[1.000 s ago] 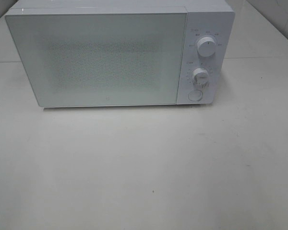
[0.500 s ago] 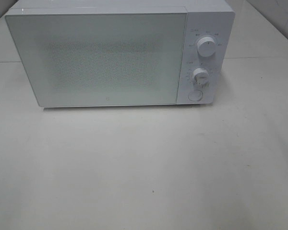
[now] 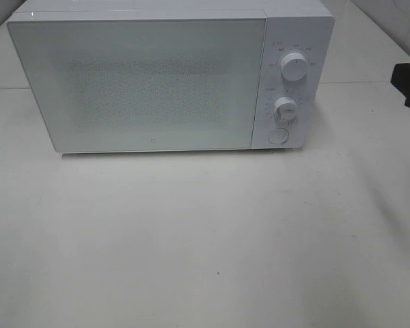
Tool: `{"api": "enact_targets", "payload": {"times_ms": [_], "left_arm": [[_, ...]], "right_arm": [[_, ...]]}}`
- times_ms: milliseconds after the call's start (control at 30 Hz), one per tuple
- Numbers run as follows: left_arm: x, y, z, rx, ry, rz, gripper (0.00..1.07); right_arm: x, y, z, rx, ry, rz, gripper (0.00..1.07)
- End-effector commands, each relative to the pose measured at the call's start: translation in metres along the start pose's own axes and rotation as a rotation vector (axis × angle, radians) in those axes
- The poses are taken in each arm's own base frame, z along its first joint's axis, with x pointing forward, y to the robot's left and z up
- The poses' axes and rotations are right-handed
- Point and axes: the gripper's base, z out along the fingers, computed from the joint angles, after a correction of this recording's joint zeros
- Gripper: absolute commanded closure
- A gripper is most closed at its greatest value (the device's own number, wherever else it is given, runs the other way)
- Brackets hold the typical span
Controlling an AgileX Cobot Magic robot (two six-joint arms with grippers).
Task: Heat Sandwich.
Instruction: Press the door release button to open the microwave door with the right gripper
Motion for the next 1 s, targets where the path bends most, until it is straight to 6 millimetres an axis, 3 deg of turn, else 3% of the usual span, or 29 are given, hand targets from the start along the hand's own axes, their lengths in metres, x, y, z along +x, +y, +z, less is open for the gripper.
{"api": "enact_targets", "payload": {"times_ms": [33,500,767,1000], "left_arm": [[0.001,-0.001,-0.002,0.008,-0.02,-0.003,0.09],[0.001,-0.001,-0.002,0.008,-0.02,-0.003,0.09],[0.001,-0.001,-0.002,0.008,-0.02,-0.003,0.09],[0.001,-0.001,-0.002,0.008,-0.02,-0.003,0.09]], "right_arm": [[0.001,0.0,0.012,-0.014,-0.039,0.0,0.32],[0.029,0.001,0.058,-0.026,-0.015,0.009,0.32],[0.052,0.012,0.062,0.045,-0.042,-0.021,0.32],[0.073,0.034,0.067,0.088,-0.023,-0.011,0.32]]}}
